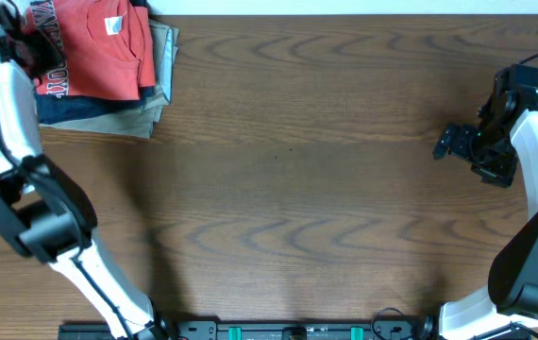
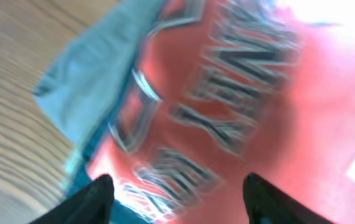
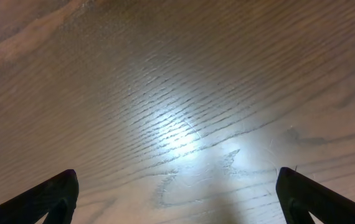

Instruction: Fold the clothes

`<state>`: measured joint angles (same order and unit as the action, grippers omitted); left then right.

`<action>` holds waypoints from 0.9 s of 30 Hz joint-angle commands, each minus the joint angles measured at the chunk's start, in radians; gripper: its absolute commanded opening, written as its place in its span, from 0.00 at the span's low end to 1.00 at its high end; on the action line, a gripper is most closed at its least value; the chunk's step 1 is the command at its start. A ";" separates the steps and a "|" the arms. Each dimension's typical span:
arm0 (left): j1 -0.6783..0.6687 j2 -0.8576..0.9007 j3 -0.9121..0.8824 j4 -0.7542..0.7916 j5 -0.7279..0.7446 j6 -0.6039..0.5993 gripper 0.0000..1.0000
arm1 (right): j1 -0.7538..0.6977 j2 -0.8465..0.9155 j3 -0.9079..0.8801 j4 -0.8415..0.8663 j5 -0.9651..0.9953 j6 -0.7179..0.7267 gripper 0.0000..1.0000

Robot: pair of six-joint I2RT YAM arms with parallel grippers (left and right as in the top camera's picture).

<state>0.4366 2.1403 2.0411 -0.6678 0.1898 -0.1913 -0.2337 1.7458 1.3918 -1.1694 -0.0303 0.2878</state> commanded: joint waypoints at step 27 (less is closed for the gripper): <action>-0.016 -0.984 -0.221 -0.977 0.581 0.491 0.79 | 0.001 -0.006 0.006 0.000 -0.003 0.003 0.99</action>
<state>0.4213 1.2610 1.8992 -1.6089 0.7208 0.2016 -0.2337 1.7458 1.3918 -1.1690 -0.0303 0.2878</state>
